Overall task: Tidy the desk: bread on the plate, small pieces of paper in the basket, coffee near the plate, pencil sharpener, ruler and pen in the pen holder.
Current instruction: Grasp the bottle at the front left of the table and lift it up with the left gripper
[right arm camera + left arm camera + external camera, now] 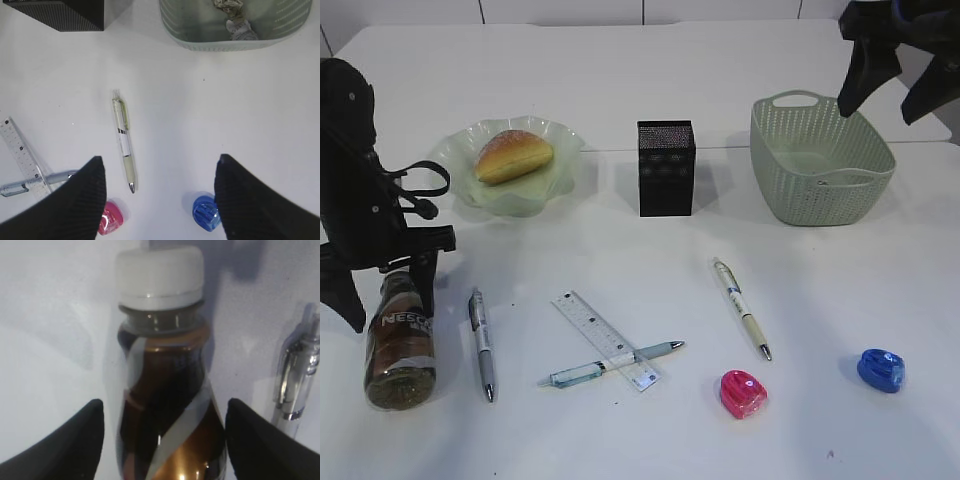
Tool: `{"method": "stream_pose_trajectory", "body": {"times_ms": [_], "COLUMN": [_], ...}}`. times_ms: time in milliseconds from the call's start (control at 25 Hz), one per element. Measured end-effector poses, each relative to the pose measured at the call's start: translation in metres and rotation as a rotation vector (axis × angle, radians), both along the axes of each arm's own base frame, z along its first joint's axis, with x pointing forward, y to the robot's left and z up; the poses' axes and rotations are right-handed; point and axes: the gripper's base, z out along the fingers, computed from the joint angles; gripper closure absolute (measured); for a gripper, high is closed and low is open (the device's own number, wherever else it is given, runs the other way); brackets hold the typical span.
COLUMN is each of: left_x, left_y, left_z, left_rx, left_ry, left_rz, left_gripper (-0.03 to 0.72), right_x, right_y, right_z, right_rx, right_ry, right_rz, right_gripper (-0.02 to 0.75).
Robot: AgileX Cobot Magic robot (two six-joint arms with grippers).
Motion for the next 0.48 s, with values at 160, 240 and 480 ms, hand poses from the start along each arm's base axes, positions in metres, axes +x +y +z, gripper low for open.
{"method": "stream_pose_trajectory", "body": {"times_ms": [160,240,480], "left_x": [0.0005,0.0008,0.0020], "left_y": [-0.0001,-0.0001,-0.0003], "left_z": [-0.0035,-0.0036,-0.0058], "left_rx": [0.001,0.001,0.000], "left_ry": [0.007,0.003,-0.004], "left_rz": [0.000,0.000,0.001], "left_gripper": [0.161,0.161,0.161], "right_x": [0.0000,0.0000,0.0000], "right_y": [0.0000,0.0000,0.0000], "right_z": [0.0000,0.0000,0.0000], "right_rx": [0.000,0.000,0.000], "right_ry": [0.000,0.000,0.000], "right_rz": [0.000,0.000,0.000], "right_gripper": [0.208,0.209,0.208]}}
